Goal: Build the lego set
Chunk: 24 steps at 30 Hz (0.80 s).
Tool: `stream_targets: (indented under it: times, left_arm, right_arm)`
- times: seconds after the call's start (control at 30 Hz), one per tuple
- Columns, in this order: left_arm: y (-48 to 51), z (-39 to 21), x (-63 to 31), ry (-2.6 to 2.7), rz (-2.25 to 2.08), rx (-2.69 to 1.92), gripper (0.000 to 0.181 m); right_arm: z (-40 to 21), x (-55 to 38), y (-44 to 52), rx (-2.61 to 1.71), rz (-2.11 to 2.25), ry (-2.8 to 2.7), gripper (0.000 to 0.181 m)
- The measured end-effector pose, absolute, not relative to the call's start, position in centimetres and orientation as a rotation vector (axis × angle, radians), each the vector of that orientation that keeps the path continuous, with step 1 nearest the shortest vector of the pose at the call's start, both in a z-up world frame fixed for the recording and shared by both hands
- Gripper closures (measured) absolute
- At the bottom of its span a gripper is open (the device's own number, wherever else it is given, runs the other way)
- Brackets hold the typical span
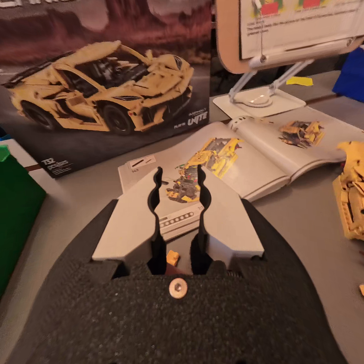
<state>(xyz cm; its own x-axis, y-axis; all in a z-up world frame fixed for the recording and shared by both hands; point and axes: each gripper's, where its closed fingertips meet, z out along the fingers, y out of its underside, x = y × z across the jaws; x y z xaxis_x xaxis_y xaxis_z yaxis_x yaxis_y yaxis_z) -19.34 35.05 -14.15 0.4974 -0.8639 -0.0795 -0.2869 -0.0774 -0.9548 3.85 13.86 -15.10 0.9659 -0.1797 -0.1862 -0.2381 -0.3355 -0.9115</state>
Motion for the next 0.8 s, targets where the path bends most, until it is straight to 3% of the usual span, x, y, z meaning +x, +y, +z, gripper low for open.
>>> stream_targets:
  times: [0.13, 0.53, 0.7, 0.8]
  left_arm:
    - [33.5, -17.2, -17.8, 1.103, -0.719, -1.712, 0.145]
    - [30.1, -18.5, -16.6, 1.198, -0.977, -1.792, 0.145]
    - [26.8, -18.4, -15.9, 1.314, -1.087, -1.738, 0.145]
    - [21.7, -19.4, -16.3, 1.562, -1.243, -1.672, 0.144]
  right_arm:
    - [-15.5, 4.5, 13.7, -1.95, -0.045, 0.277, 0.144]
    - [-17.7, 5.4, 12.6, -2.062, -0.021, 0.299, 0.145]
    - [-17.9, 5.0, 12.7, -2.062, 0.06, 0.321, 0.138]
    - [-18.9, 4.6, 12.6, -2.128, 0.049, 0.293, 0.124]
